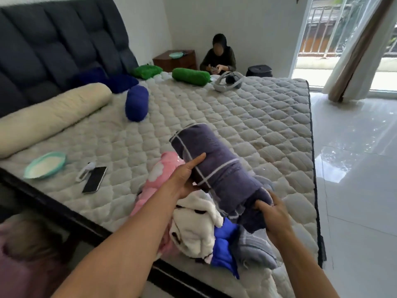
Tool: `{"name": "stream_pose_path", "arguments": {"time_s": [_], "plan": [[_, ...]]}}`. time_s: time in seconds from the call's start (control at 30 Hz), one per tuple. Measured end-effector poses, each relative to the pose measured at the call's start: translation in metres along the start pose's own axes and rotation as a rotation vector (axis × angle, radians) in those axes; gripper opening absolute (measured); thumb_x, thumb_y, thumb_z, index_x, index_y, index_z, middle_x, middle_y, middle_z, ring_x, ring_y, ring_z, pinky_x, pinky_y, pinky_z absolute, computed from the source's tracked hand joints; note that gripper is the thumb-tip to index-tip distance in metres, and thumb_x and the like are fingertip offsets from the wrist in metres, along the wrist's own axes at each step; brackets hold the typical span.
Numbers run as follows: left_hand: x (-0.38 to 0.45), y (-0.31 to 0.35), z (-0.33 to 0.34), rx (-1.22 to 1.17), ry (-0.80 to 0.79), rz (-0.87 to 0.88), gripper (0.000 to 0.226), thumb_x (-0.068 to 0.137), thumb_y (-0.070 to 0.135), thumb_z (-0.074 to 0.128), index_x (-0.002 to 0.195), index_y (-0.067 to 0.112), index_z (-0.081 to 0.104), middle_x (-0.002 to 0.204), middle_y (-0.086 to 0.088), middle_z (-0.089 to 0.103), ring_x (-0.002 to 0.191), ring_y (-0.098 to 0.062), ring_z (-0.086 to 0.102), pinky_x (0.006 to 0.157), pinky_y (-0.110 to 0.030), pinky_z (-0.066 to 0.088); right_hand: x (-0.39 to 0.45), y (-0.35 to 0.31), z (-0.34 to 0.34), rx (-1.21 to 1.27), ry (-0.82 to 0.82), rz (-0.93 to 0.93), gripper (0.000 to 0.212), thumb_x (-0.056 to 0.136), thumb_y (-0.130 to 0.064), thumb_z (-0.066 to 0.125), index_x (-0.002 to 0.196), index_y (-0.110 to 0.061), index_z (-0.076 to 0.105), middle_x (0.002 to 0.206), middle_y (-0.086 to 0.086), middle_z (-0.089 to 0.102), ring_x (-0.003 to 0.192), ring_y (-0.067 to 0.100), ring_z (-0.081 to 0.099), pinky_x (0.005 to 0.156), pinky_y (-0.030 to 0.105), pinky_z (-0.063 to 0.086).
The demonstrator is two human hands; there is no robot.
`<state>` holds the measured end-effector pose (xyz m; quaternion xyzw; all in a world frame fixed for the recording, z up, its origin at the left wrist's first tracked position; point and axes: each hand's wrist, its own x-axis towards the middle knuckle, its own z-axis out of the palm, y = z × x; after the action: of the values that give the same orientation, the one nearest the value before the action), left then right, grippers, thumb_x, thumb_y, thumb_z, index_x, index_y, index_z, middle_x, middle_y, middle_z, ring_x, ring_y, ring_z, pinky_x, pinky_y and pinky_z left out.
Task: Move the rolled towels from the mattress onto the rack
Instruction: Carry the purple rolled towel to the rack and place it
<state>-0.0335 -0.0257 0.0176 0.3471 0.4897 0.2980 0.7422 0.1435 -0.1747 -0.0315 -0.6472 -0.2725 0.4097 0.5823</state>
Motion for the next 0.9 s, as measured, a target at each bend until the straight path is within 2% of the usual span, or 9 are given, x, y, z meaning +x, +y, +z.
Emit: {"name": "stream_pose_path", "arguments": {"time_s": [0.1,0.23,0.33,0.43,0.5,0.6,0.73,0.83,0.9], "plan": [[-0.052,0.002,-0.057,-0.057,0.118,0.053,0.041,0.077,0.040,0.073,0.111,0.018,0.066,0.100,-0.004,0.071,0.079,-0.018,0.066,0.064,-0.031,0.055,-0.014,-0.010,0.040,-0.022,-0.122,-0.071,0.038,0.072,0.018,0.054,0.086,-0.016,0.062,0.080,0.011,0.063,0.073,0.021,0.058,0.060,0.024,0.051],[-0.142,-0.017,-0.131,-0.185,0.337,0.146,0.044,0.081,0.042,0.068,0.120,0.023,0.060,0.109,-0.002,0.070,0.094,-0.019,0.064,0.073,-0.036,0.055,-0.056,-0.010,0.104,-0.067,-0.332,-0.118,0.040,0.075,0.016,0.054,0.107,-0.008,0.058,0.087,0.005,0.064,0.076,0.014,0.061,0.061,0.015,0.049],[-0.221,-0.048,-0.182,-0.309,0.490,0.223,0.048,0.079,0.044,0.070,0.122,0.025,0.061,0.120,-0.003,0.069,0.110,-0.026,0.063,0.093,-0.047,0.052,-0.115,-0.005,0.148,-0.073,-0.468,-0.094,0.025,0.081,0.005,0.057,0.104,-0.006,0.057,0.076,0.001,0.060,0.066,0.013,0.058,0.055,0.014,0.048],[-0.307,-0.091,-0.222,-0.433,0.662,0.298,0.047,0.080,0.042,0.070,0.122,0.024,0.060,0.122,-0.006,0.069,0.113,-0.030,0.063,0.082,-0.045,0.057,-0.183,0.004,0.184,-0.055,-0.642,-0.078,0.022,0.080,0.002,0.061,0.091,-0.017,0.056,0.074,0.004,0.061,0.067,0.024,0.061,0.053,0.024,0.050],[-0.365,-0.124,-0.242,-0.534,0.769,0.335,0.053,0.077,0.043,0.073,0.124,0.022,0.059,0.123,-0.007,0.069,0.111,-0.031,0.065,0.078,-0.047,0.059,-0.232,0.010,0.204,-0.069,-0.765,-0.074,0.024,0.077,-0.001,0.063,0.097,-0.013,0.057,0.083,0.011,0.065,0.080,0.033,0.065,0.066,0.035,0.054],[-0.451,-0.174,-0.262,-0.637,0.928,0.404,0.058,0.077,0.044,0.073,0.127,0.021,0.057,0.122,-0.005,0.069,0.107,-0.031,0.066,0.079,-0.049,0.058,-0.306,0.025,0.228,-0.134,-0.965,-0.058,0.030,0.076,-0.006,0.066,0.103,-0.016,0.056,0.094,0.015,0.068,0.083,0.030,0.067,0.075,0.042,0.055],[-0.557,-0.235,-0.278,-0.732,1.112,0.482,0.053,0.079,0.046,0.070,0.126,0.025,0.059,0.123,0.000,0.069,0.109,-0.025,0.065,0.087,-0.047,0.054,-0.404,0.046,0.259,-0.209,-1.202,-0.095,0.031,0.073,-0.009,0.065,0.103,-0.010,0.058,0.092,0.018,0.069,0.080,0.033,0.067,0.067,0.036,0.055],[-0.621,-0.270,-0.284,-0.816,1.216,0.545,0.034,0.081,0.045,0.068,0.109,0.026,0.061,0.119,-0.001,0.068,0.113,-0.027,0.061,0.100,-0.053,0.047,-0.467,0.056,0.282,-0.208,-1.346,-0.074,0.026,0.078,0.000,0.063,0.101,-0.006,0.055,0.088,0.011,0.064,0.074,0.025,0.061,0.062,0.031,0.048],[-0.661,-0.292,-0.288,-0.873,1.283,0.606,0.034,0.083,0.044,0.067,0.108,0.024,0.056,0.119,-0.003,0.064,0.116,-0.032,0.057,0.098,-0.054,0.047,-0.510,0.060,0.297,-0.228,-1.444,-0.081,0.024,0.078,0.001,0.063,0.096,-0.011,0.054,0.084,0.008,0.062,0.073,0.024,0.060,0.063,0.032,0.048]]}}
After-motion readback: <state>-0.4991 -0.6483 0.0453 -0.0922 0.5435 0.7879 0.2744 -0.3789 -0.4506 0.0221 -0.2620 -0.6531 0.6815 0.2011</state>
